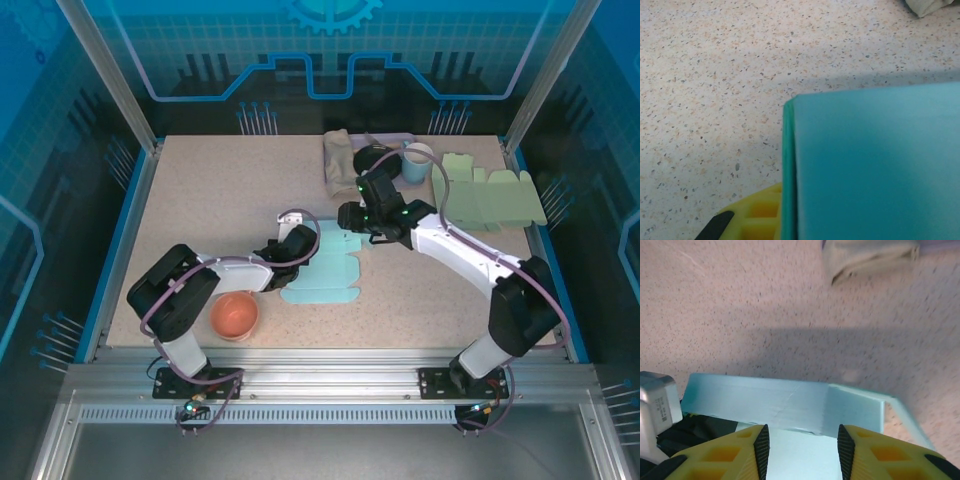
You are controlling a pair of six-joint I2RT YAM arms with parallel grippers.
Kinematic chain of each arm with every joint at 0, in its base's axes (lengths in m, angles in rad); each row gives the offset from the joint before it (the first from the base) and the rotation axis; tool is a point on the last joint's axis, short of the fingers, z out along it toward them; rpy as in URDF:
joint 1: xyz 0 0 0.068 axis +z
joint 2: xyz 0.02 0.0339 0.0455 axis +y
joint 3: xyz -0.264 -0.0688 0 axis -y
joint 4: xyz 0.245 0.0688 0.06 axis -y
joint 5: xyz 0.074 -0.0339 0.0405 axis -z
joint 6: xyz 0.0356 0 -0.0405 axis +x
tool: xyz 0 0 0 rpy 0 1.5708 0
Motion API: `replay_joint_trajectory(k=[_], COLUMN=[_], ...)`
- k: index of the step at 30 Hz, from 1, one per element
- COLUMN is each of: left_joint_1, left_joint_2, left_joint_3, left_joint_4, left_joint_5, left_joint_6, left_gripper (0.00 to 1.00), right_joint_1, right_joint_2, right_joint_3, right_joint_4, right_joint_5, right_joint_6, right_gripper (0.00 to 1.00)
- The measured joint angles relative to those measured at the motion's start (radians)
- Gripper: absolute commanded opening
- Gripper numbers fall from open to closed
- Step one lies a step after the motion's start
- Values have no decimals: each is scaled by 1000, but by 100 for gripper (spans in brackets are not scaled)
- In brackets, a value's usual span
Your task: Fold the paper box
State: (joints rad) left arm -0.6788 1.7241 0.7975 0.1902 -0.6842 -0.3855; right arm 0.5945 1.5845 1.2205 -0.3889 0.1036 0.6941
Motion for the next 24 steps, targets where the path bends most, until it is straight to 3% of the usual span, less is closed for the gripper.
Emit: replay_joint_trajectory(k=[24], left_joint_1=[-23], left_joint_2=[11], left_joint_3=[-6], left_joint_4=[41], left_joint_5=[0], left_joint_6=[5], left_gripper=[4], right_joint_1=[-13], right_joint_2=[66], right_joint_3=[-56], right_joint_4=[26], right_joint_5=[-42], right_joint_6=[126], right_gripper=[46])
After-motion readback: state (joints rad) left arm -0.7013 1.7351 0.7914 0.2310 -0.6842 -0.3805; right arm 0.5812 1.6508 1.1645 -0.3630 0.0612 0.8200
